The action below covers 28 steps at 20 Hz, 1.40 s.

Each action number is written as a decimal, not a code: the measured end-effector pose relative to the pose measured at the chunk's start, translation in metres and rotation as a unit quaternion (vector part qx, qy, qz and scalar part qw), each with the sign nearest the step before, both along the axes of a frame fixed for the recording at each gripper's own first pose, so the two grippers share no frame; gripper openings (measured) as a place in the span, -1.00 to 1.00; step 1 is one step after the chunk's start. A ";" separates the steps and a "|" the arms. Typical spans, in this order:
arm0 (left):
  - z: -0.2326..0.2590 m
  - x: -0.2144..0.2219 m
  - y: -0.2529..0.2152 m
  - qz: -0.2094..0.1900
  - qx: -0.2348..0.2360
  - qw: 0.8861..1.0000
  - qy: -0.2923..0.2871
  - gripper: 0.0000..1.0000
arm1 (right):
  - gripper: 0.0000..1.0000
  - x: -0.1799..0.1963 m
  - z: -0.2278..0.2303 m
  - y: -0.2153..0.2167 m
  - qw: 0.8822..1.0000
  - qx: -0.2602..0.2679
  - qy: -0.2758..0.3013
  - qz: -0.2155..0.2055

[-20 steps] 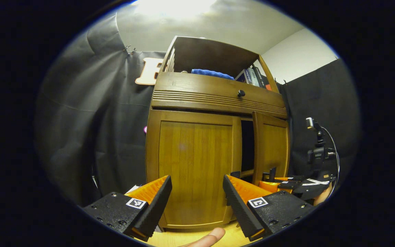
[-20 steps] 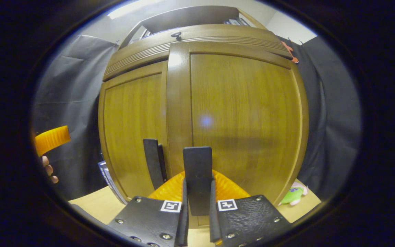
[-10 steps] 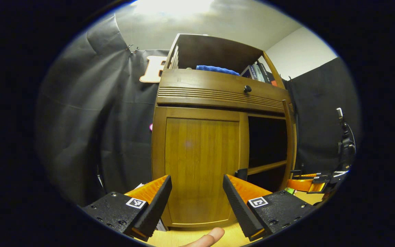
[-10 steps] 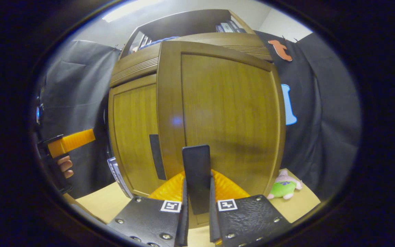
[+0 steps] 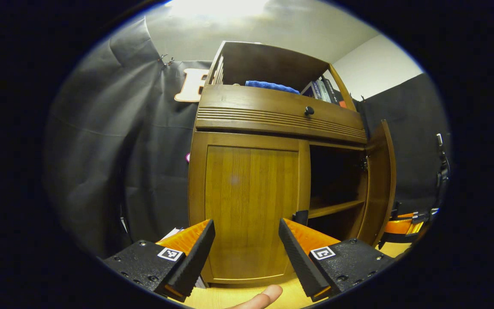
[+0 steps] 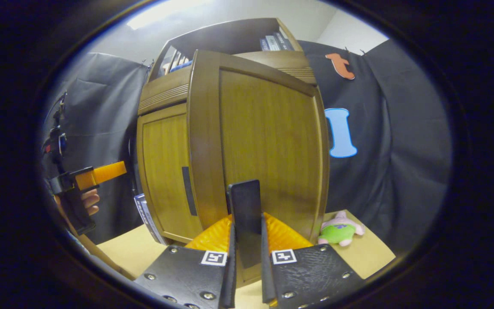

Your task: Open the right door of the double-door shoe cabinet with the right hand, and open the left door with the left hand.

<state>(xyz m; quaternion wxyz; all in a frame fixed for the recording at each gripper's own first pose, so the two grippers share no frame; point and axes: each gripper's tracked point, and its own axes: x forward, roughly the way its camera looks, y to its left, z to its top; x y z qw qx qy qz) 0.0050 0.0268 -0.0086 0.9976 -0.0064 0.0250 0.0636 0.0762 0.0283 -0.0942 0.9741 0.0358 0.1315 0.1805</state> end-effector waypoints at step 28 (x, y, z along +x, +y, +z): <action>-0.005 0.003 -0.020 -0.023 0.009 1.000 0.000 0.83 | -0.66 0.022 0.006 -0.204 0.998 0.014 -0.051 -0.030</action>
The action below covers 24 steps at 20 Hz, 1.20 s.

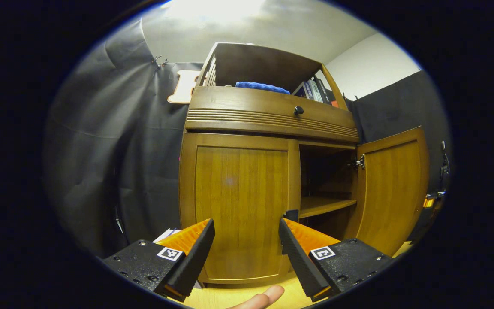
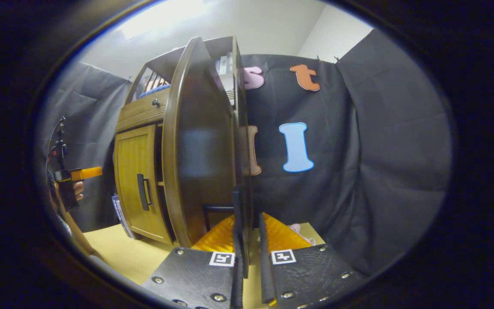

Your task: Open the right door of the double-door shoe cabinet with the right hand, and open the left door with the left hand.

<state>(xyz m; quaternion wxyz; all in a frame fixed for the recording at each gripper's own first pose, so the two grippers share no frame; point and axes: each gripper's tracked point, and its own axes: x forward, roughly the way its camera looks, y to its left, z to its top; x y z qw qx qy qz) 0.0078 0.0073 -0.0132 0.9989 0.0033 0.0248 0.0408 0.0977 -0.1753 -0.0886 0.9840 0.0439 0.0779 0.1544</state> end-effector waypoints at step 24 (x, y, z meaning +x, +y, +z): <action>-0.087 0.093 -0.066 -0.080 -0.047 0.995 0.045 0.73 | 0.79 -0.123 0.070 0.004 0.994 0.039 -0.080 -0.060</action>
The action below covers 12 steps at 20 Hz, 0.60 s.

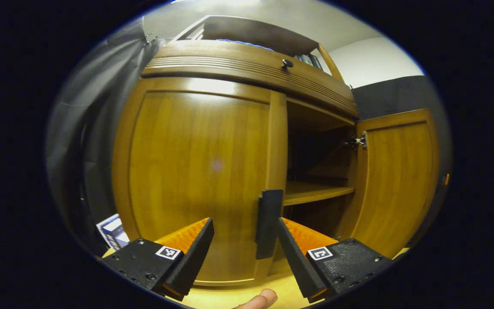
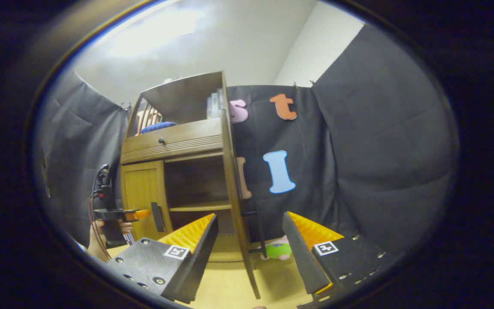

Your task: Open the right door of the double-door shoe cabinet with the right hand, and open the left door with the left hand.

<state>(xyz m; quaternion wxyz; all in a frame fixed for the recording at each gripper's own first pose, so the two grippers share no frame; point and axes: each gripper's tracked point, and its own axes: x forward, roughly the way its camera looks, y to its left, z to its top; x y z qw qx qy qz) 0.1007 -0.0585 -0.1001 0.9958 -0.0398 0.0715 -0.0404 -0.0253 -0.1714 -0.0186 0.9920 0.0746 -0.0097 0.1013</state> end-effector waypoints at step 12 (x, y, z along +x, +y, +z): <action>-0.008 0.032 -0.018 -0.012 -0.010 0.998 -0.058 0.07 | 0.80 -0.032 0.014 0.131 0.999 -0.029 0.030 0.002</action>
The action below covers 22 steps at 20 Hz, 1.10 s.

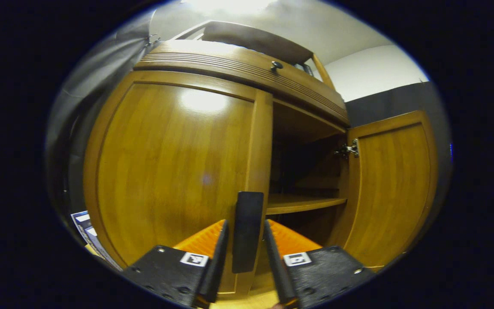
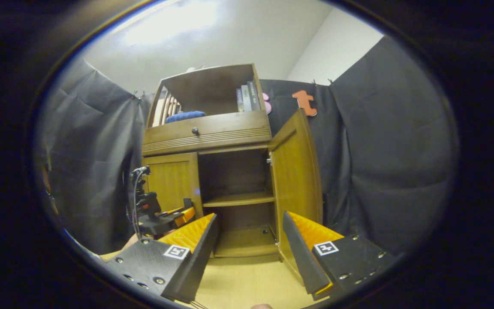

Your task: Open the right door of the double-door shoe cabinet with the right hand, and open the left door with the left hand.

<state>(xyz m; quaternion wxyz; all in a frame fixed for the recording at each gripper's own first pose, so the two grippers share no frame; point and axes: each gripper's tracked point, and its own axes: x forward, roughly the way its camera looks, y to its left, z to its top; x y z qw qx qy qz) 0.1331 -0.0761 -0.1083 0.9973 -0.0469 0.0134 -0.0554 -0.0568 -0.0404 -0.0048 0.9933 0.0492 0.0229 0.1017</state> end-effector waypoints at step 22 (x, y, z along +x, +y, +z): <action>0.002 -0.007 -0.001 -0.011 0.079 0.996 0.044 -0.34 | 0.80 -0.023 -0.024 0.065 0.998 -0.038 0.036 0.024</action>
